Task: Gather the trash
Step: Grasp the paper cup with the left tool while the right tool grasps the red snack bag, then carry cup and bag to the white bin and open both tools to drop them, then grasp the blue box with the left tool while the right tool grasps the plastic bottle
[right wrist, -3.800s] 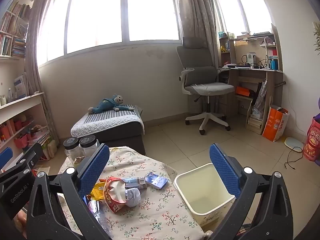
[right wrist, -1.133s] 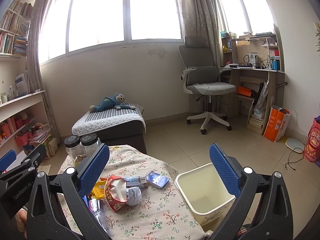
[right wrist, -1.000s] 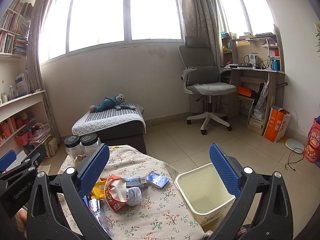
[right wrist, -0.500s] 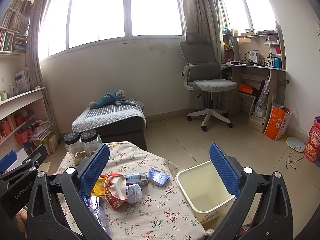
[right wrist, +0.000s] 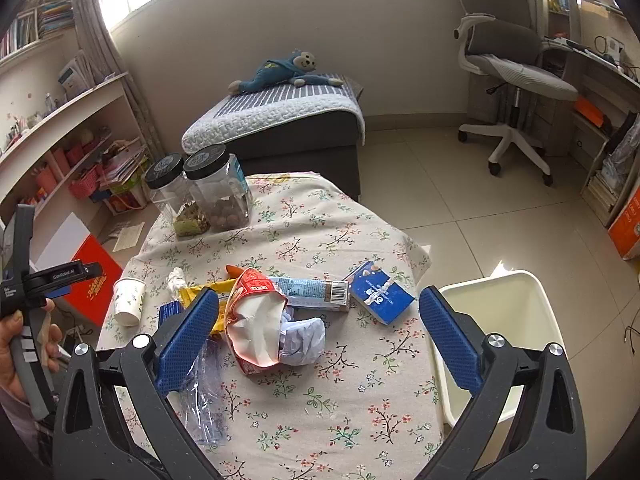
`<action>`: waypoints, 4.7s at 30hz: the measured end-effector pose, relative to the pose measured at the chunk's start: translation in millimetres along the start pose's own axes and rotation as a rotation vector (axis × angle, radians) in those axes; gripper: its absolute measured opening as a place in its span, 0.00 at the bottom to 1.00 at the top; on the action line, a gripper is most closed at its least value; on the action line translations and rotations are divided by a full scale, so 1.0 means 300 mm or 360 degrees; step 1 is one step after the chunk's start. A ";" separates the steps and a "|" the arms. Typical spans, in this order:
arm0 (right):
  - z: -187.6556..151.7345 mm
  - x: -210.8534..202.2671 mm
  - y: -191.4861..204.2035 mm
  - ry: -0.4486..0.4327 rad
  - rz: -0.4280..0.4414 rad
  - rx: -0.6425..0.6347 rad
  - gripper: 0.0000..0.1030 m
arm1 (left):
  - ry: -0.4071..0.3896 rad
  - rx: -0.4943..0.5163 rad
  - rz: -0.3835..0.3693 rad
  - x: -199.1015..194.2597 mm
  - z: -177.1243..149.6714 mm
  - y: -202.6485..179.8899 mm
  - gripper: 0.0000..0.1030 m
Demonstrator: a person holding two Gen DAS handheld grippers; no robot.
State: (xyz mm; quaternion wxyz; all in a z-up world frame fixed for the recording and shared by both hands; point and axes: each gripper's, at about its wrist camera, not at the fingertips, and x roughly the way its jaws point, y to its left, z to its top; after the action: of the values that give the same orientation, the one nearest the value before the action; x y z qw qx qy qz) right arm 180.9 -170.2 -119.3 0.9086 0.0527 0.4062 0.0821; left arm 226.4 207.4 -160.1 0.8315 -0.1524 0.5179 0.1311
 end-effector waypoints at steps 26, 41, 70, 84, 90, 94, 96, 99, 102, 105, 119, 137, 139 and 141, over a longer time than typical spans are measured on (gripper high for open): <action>-0.023 0.422 0.108 0.0454 0.0517 -0.0108 0.93 | 0.0201 0.0044 -0.0052 0.327 0.078 0.050 0.63; -0.042 0.490 0.162 0.0490 0.0510 -0.0098 0.53 | -0.0221 0.0197 -0.0321 0.075 -0.017 -0.165 0.63; 0.065 0.097 -0.046 -0.0364 0.0041 -0.0093 0.50 | -0.0659 0.0405 -0.0392 -0.164 -0.154 -0.414 0.63; -0.040 0.016 -0.496 -0.0271 -0.0494 0.0368 0.50 | -0.0620 0.0697 -0.0600 -0.202 -0.307 -0.800 0.64; -0.088 0.005 -0.636 -0.0164 -0.0641 0.0574 0.53 | -0.0526 0.0817 -0.0703 -0.179 -0.396 -0.997 0.64; -0.108 -0.062 -0.696 -0.0254 -0.0779 0.0667 0.77 | -0.0430 0.0864 -0.0774 -0.153 -0.450 -1.114 0.64; -0.113 -0.100 -0.719 -0.0315 -0.0848 0.0698 0.82 | -0.0393 0.0888 -0.0799 -0.144 -0.480 -1.166 0.64; -0.121 -0.148 -0.757 -0.0383 -0.0930 0.0735 0.85 | -0.0344 0.0918 -0.0835 -0.134 -0.520 -1.238 0.64; -0.122 -0.183 -0.788 -0.0433 -0.0999 0.0757 0.87 | -0.0291 0.0942 -0.0878 -0.127 -0.549 -1.297 0.64; -0.127 -0.213 -0.805 -0.0470 -0.1066 0.0764 0.89 | -0.0255 0.0966 -0.0907 -0.121 -0.578 -1.359 0.65; -0.149 -0.275 -0.844 -0.0556 -0.1147 0.0859 0.93 | -0.0388 0.0938 -0.0839 -0.176 -0.568 -1.417 0.85; -0.061 -0.192 -0.571 -0.0613 -0.0992 0.0594 0.93 | -0.0868 0.0747 -0.0428 -0.298 -0.474 -1.179 0.93; -0.051 -0.181 -0.544 -0.0609 -0.0964 0.0569 0.93 | -0.0867 0.0725 -0.0403 -0.291 -0.462 -1.145 0.93; -0.038 -0.169 -0.511 -0.0605 -0.0935 0.0541 0.93 | -0.0874 0.0698 -0.0368 -0.285 -0.447 -1.108 0.93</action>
State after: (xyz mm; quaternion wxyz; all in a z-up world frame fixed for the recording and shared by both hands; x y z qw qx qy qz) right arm 155.5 -329.9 -114.9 0.9308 0.0981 0.2360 -0.2613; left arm 204.5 -155.5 -99.8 0.9617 0.0127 0.2707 -0.0418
